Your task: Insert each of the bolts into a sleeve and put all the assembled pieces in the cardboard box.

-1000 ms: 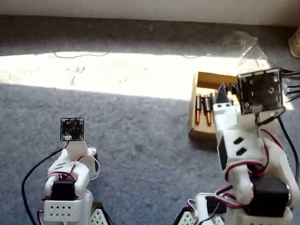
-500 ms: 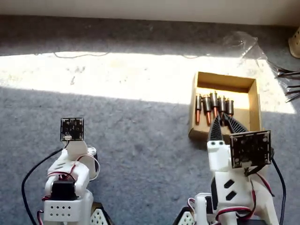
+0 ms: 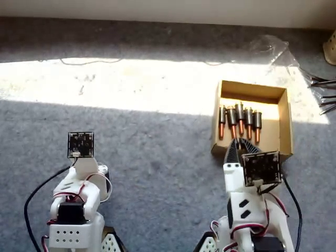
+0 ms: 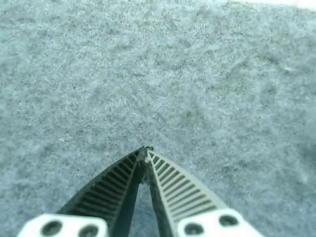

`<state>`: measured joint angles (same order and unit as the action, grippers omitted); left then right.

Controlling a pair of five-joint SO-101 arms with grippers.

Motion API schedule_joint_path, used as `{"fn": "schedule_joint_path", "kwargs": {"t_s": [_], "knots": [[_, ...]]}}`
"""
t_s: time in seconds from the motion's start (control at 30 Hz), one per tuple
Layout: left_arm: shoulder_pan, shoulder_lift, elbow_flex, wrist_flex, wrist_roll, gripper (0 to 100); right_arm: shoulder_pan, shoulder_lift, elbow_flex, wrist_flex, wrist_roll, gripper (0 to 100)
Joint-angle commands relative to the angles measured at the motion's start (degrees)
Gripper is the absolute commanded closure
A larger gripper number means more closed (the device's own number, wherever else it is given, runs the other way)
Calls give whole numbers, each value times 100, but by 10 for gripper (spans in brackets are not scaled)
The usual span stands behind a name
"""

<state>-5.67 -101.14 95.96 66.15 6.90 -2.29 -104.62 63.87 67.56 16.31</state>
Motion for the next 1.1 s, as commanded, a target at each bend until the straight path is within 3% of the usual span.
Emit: {"fn": "schedule_joint_path", "kwargs": {"t_s": [0.0, 0.23, 0.4, 0.67, 1.07], "knots": [[-57, -66, 127, -70, 0, 990, -31, -48, 224, -163, -53, 993], [-57, -13, 127, -9, -9, 990, -31, -48, 1385, -180, -53, 993], [-31, -57, 127, 615, -26, 989, -31, -48, 2237, -541, -70, 993], [-57, -57, 127, 695, -9, 989, -31, -48, 3073, -646, -1635, 989], [-57, -57, 127, 695, -9, 989, -31, -48, 3785, -365, -1626, 989]]}}
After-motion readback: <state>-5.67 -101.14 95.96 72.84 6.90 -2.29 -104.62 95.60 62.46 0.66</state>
